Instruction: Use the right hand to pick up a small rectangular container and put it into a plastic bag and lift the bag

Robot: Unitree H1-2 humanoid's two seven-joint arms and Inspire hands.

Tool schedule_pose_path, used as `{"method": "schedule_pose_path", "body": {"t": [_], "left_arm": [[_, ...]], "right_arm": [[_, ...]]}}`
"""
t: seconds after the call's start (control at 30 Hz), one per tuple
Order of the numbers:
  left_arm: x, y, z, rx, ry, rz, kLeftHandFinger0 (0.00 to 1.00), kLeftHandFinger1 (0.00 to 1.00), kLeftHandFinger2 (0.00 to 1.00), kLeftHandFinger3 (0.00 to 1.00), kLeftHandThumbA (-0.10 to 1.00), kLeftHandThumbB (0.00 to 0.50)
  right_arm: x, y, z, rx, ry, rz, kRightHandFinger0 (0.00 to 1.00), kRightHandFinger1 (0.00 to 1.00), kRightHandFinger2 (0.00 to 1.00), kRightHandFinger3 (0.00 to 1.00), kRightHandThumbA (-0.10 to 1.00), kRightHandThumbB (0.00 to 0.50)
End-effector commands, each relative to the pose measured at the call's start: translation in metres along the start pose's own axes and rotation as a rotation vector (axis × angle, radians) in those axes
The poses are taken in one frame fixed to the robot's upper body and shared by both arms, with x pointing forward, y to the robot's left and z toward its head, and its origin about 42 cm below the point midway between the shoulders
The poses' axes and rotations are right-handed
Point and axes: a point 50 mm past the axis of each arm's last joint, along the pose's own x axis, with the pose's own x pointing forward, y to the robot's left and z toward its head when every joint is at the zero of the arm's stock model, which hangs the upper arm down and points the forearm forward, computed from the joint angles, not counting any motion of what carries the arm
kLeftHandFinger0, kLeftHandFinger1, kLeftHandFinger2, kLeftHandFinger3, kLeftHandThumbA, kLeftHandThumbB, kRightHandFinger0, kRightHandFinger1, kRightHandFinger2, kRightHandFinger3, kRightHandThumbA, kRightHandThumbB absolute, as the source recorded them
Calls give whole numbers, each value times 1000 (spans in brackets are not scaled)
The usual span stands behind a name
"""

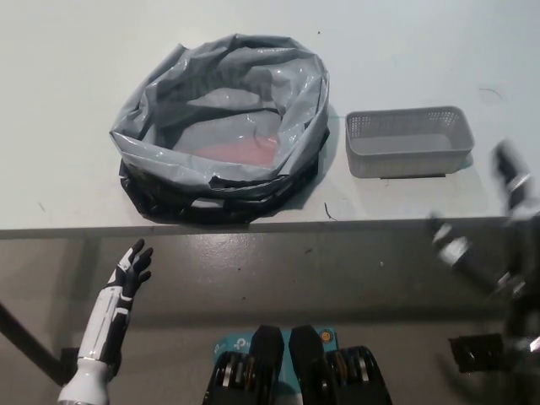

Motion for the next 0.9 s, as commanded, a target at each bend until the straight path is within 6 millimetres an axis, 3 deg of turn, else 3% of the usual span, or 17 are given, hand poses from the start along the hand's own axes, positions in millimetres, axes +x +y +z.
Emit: {"method": "schedule_pose_path", "body": {"t": [0.0,0.03,0.07,0.1,0.13,0.23,0.27,0.47,0.57,0.7,0.87], "left_arm": [[4,-6,16,-1,-98,-26,1000,1000,1000,1000,1000,213],[3,-6,16,-2,-98,-27,1000,1000,1000,1000,1000,212],[4,-7,17,-2,-98,-30,1000,1000,1000,1000,1000,219],[4,-8,18,-2,-98,-33,1000,1000,1000,1000,1000,221],[5,-9,19,-1,-104,-37,1000,1000,1000,1000,1000,203],[8,-11,20,-4,-115,-41,1000,1000,1000,1000,1000,195],[10,-12,20,-8,-119,-39,1000,1000,1000,1000,1000,194],[10,-9,18,-16,-111,-26,1000,1000,1000,1000,1000,192],[9,-5,18,-11,-106,-20,1000,1000,1000,1000,1000,204],[9,-3,16,-6,-103,-20,1000,1000,1000,1000,999,211],[-1,-4,12,-13,-89,-25,1000,1000,1000,1000,1000,228]], "right_arm": [[86,-50,56,-169,-124,58,1000,1000,1000,1000,903,261],[90,-53,59,-181,-115,72,1000,1000,1000,1000,909,266],[108,-60,70,-236,-87,129,1000,1000,1000,1000,943,271],[125,-67,78,-296,-77,182,1000,1000,1000,1000,984,307],[148,-73,87,-344,-62,238,1000,1000,1000,1000,952,331],[197,-78,103,-511,-21,364,1000,1000,1000,1000,893,307],[214,-77,107,-537,-9,394,1000,1000,1000,1000,874,318],[297,-46,123,-808,90,677,1000,1000,1000,1000,1000,397],[325,-24,128,-893,162,829,1000,1000,1000,1000,1000,499],[344,0,128,-886,277,928,1000,1000,1000,1000,1000,500],[351,29,110,-851,452,1035,1000,1000,1000,1000,971,500]]}}
